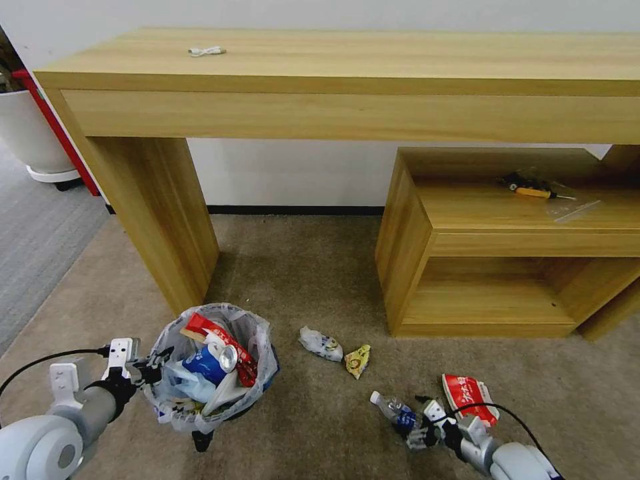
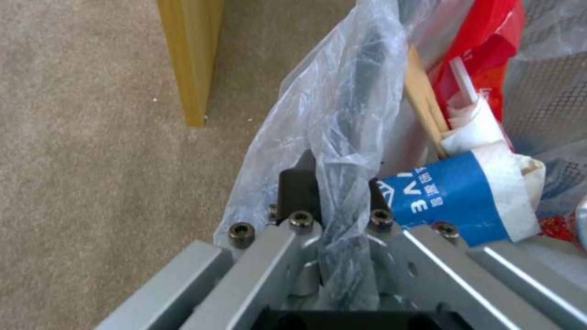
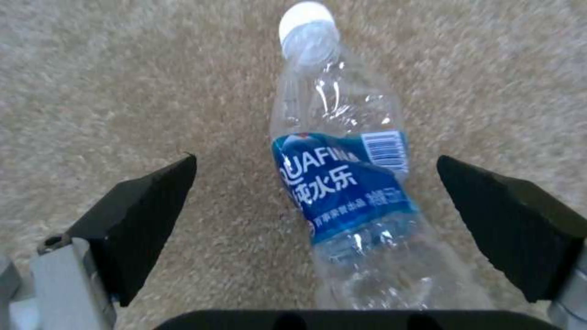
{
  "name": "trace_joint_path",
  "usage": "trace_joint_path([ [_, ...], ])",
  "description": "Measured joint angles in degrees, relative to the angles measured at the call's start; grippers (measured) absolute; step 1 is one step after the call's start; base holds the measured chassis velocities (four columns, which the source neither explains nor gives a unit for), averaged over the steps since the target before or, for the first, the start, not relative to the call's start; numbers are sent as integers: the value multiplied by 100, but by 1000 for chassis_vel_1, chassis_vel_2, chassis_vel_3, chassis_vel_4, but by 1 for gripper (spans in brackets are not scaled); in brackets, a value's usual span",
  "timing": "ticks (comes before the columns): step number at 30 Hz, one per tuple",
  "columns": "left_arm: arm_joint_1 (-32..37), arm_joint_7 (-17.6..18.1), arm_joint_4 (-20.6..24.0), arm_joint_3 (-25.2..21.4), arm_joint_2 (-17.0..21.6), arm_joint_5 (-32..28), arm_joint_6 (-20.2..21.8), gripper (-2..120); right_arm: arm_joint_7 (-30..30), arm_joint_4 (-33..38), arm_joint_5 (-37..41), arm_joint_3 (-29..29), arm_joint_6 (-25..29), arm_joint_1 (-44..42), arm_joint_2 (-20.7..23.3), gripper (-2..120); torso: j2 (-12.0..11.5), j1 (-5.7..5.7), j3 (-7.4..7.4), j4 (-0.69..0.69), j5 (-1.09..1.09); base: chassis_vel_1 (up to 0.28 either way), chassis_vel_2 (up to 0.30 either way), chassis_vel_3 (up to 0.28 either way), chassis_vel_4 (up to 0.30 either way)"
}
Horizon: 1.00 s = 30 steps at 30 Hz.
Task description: Pick up the trash bin and place the garbage on the floor into it.
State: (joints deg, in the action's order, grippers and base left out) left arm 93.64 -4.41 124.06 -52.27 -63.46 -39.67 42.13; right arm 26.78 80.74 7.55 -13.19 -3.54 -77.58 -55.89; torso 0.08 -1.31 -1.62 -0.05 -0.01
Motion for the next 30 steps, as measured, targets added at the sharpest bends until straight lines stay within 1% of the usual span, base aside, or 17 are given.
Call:
trace_joint_path([
  [1, -2, 1, 9, 0, 16, -17, 0, 0, 3, -99, -6, 50, -2, 102, -55, 100, 0, 0, 0, 0, 2, 0, 0, 0, 0],
  [4, -17, 36, 19, -3, 53, -76, 0, 0, -3, -255, -5, 148, -5, 320, -152, 89, 0, 0, 0, 1, 1, 0, 0, 0, 0],
  [5, -17, 36, 19, -3, 53, -76, 0, 0, -3, -255, -5, 148, -5, 320, -152, 89, 0, 0, 0, 1, 1, 0, 0, 0, 0],
  [7, -31, 58, 25, -3, 70, -115, 0, 0, -21, -316, 2, 201, -6, 423, -183, 78, 0, 0, 0, 1, 1, 0, 0, 0, 0],
  [8, -31, 58, 25, -3, 70, -115, 0, 0, -21, -316, 2, 201, -6, 423, -183, 78, 0, 0, 0, 1, 1, 0, 0, 0, 0],
  [10, -51, 63, 24, 10, 83, -136, 0, 0, -30, -365, 16, 234, -22, 464, -196, 66, 0, 0, 0, 0, 1, 0, 0, 0, 0],
  [11, -51, 63, 24, 10, 83, -136, 0, 0, -30, -365, 16, 234, -22, 464, -196, 66, 0, 0, 0, 0, 1, 0, 0, 0, 0],
  [14, -75, 68, -25, 34, 103, -141, 0, 0, -32, -469, 26, 254, -16, 492, -234, 52, 0, 0, 0, 0, 0, 0, 0, 0, 0],
  [15, -75, 68, -25, 34, 103, -141, 0, 0, -32, -469, 26, 254, -16, 492, -234, 52, 0, 0, 0, 0, 0, 0, 0, 0, 0],
  [17, -95, 68, -53, 55, 131, -157, 0, 0, -38, -551, 33, 254, 23, 519, -270, 42, 1, 0, 0, 0, -2, 0, 0, 0, 0],
  [20, -113, 69, -74, 71, 158, -174, 0, 0, -93, -549, 44, 239, 51, 515, -298, 36, 1, 0, 0, 0, 1, 0, 0, 0, 0],
  [22, -123, 74, -89, 90, 169, -186, 0, 0, -164, -383, 109, 149, 59, 448, -298, 31, 0, 0, -1, 0, 4, 0, 0, 0, 0],
  [23, -123, 74, -89, 90, 169, -186, 0, 0, -164, -383, 109, 149, 59, 448, -298, 31, 0, 0, -1, 0, 4, 0, 0, 0, 0],
  [26, -162, 82, -156, 144, 204, -188, 0, 0, -319, 109, 273, -110, 66, 370, -288, 23, 0, 0, -1, 0, 2, 0, 0, 0, 0],
  [27, -162, 82, -156, 144, 204, -188, 0, 0, -319, 109, 273, -110, 66, 370, -288, 23, 0, 0, -1, 0, 2, 0, 0, 0, 0],
  [28, -186, 84, -186, 160, 217, -187, 0, 0, -354, 330, 378, -199, 43, 373, -281, 21, 0, 0, -1, -1, 2, 0, 0, 0, 0],
  [30, -205, 84, -214, 172, 221, -187, 0, 0, -397, 732, 591, -279, -45, 480, -270, 20, 0, 0, -1, -1, 0, 0, 0, 0, 0],
])
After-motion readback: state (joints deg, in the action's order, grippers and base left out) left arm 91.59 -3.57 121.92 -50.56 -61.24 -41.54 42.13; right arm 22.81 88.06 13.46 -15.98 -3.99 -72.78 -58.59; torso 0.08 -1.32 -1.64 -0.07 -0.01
